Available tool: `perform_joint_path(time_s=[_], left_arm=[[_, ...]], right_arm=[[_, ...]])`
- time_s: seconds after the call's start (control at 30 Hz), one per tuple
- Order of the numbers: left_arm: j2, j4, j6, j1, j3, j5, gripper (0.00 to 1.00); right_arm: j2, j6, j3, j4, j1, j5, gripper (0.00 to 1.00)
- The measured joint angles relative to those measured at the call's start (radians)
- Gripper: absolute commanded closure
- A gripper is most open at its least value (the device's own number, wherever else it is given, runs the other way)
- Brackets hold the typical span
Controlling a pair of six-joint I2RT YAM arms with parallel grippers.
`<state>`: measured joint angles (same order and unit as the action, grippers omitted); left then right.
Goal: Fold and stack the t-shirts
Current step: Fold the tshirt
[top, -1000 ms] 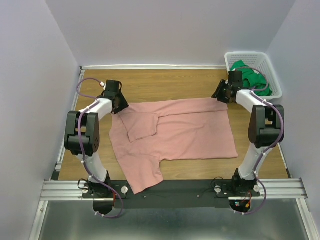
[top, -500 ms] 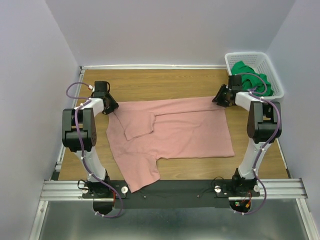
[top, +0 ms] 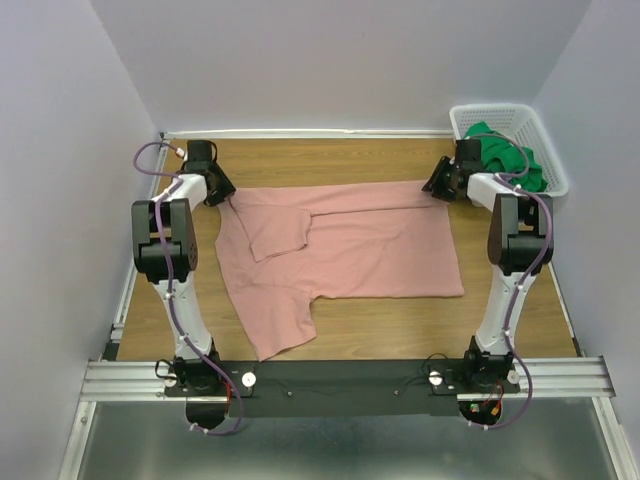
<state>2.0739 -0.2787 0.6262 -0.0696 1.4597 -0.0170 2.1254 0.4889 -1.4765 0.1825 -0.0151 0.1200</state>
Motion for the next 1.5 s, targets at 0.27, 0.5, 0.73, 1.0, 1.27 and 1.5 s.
perform_joint_path(time_s=[0.27, 0.5, 0.73, 1.0, 1.27, 1.5], left_arm=[[-0.222, -0.071, -0.03, -0.003, -0.062, 0.065, 0.22], [-0.756, -0.11, -0.019, 0.0, -0.379, 0.136, 0.23], [-1.019, -0.215, 0.011, 0.017, -0.683, 0.151, 0.23], [-0.98, -0.283, 0.041, 0.059, -0.771, 0.149, 0.23], [-0.869, -0.281, 0.059, 0.13, -0.772, 0.143, 0.29], [-0.78, -0.286, 0.08, 0.176, -0.772, 0.148, 0.39]], right_arm=[[-0.096, -0.031, 0.004, 0.09, 0.003, 0.029, 0.37], [-0.484, -0.046, 0.192, 0.12, 0.036, 0.01, 0.34], [-0.721, -0.045, 0.468, 0.236, 0.048, -0.031, 0.27], [-0.82, -0.049, 0.621, 0.36, 0.048, -0.064, 0.26], [-0.84, -0.048, 0.683, 0.403, 0.048, -0.071, 0.26], [-0.844, -0.053, 0.683, 0.418, 0.049, -0.085, 0.26]])
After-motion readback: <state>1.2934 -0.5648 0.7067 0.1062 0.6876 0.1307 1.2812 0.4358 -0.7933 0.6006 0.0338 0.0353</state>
